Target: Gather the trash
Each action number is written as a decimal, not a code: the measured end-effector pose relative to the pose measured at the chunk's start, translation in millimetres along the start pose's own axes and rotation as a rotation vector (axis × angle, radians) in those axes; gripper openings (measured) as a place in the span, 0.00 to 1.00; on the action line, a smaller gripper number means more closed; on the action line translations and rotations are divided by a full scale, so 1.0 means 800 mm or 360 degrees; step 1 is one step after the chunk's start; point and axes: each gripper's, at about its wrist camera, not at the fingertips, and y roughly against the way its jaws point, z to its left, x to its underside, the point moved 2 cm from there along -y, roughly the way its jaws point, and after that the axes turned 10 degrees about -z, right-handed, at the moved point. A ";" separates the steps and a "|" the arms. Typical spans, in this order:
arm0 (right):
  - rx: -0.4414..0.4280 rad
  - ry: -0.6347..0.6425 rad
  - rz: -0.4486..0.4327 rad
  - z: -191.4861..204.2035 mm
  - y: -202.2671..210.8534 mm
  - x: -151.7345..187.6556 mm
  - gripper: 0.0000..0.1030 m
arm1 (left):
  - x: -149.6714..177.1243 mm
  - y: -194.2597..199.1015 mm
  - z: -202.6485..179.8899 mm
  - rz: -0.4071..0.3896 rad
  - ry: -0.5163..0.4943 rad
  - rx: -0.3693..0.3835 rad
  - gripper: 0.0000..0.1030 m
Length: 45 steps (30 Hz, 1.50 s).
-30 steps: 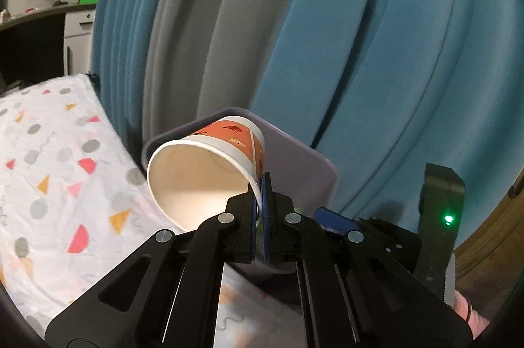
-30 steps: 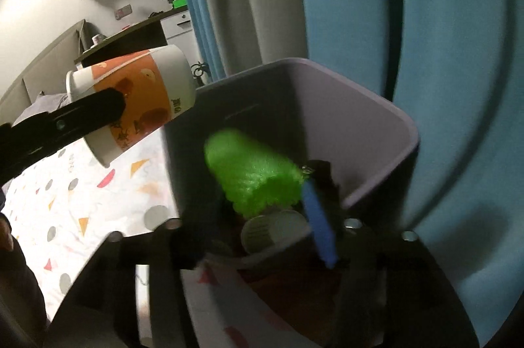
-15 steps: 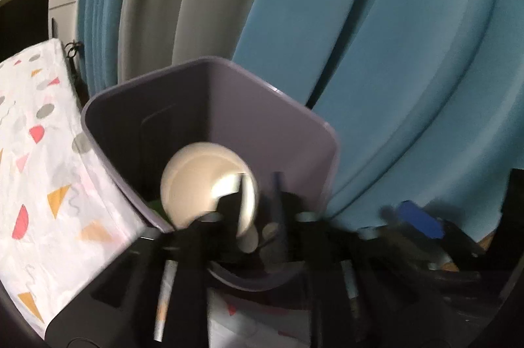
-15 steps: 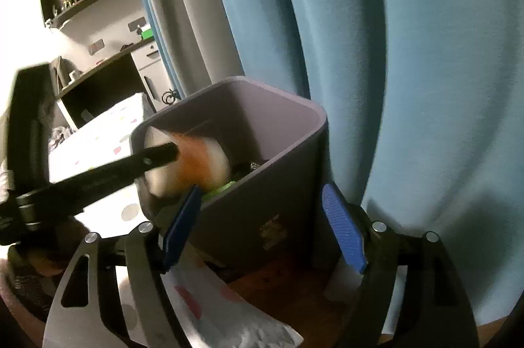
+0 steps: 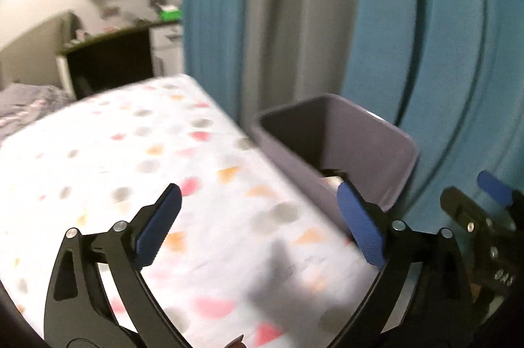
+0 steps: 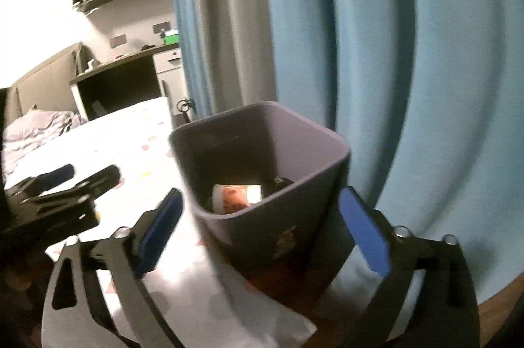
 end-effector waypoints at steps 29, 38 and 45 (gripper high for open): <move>-0.0110 0.0222 -0.0339 0.170 0.163 0.001 0.95 | 0.051 0.272 0.139 -0.0276 0.0218 -0.0339 0.95; -0.0122 0.0231 -0.0365 0.175 0.172 0.002 0.95 | 0.048 0.281 0.139 -0.0301 0.0226 -0.0338 0.95; -0.0122 0.0224 -0.0335 0.174 0.169 0.004 0.95 | 0.048 0.277 0.136 -0.0294 0.0211 -0.0341 0.95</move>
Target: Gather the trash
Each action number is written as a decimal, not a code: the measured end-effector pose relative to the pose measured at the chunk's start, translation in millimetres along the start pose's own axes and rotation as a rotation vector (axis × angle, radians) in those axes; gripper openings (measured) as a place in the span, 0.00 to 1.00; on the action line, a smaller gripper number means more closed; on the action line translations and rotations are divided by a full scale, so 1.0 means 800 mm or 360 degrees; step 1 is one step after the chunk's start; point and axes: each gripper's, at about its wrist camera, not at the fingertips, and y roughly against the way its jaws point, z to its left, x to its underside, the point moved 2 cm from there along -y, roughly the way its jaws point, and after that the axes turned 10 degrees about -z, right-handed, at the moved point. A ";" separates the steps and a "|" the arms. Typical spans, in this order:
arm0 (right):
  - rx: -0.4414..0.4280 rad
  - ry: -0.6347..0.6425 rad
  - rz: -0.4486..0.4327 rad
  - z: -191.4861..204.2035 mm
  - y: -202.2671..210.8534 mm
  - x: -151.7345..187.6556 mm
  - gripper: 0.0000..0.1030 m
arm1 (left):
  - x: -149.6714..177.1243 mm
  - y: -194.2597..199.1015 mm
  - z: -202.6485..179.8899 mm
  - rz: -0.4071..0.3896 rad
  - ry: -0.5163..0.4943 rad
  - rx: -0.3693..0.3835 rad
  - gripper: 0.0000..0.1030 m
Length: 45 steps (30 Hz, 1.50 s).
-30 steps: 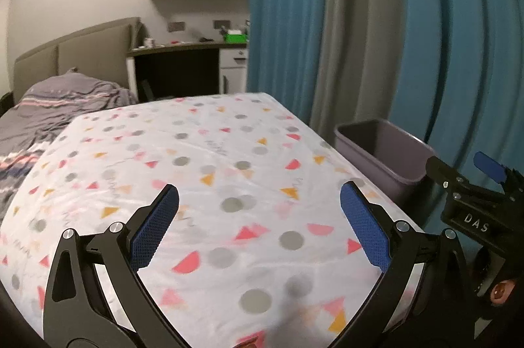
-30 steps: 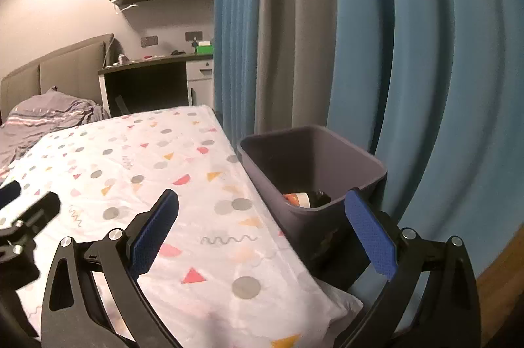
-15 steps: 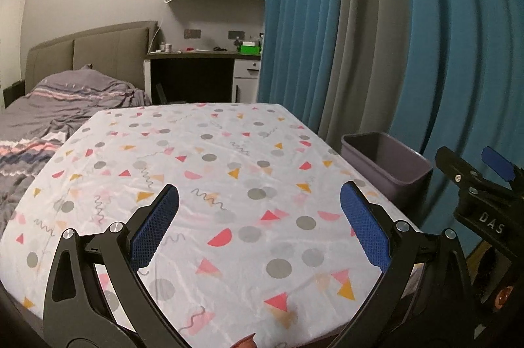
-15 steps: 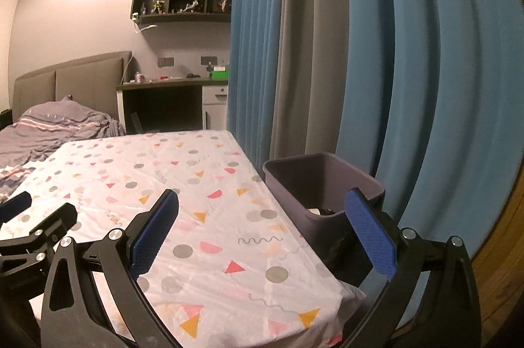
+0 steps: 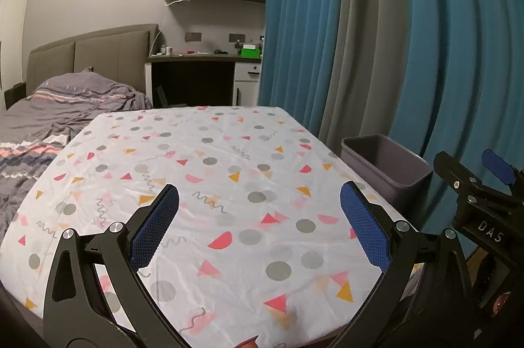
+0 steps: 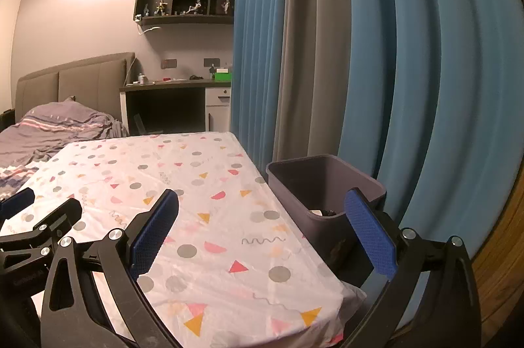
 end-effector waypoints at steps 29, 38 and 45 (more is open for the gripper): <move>0.0006 -0.0033 0.0035 -0.013 -0.010 0.002 0.95 | 0.001 -0.009 -0.004 0.0039 -0.0011 0.0021 0.95; 0.0006 -0.0034 0.0035 -0.013 -0.010 0.002 0.95 | 0.001 -0.009 -0.004 0.0039 -0.0010 0.0020 0.95; 0.0006 -0.0031 0.0034 -0.014 -0.010 0.002 0.95 | 0.001 -0.009 -0.003 0.0041 -0.0010 0.0021 0.95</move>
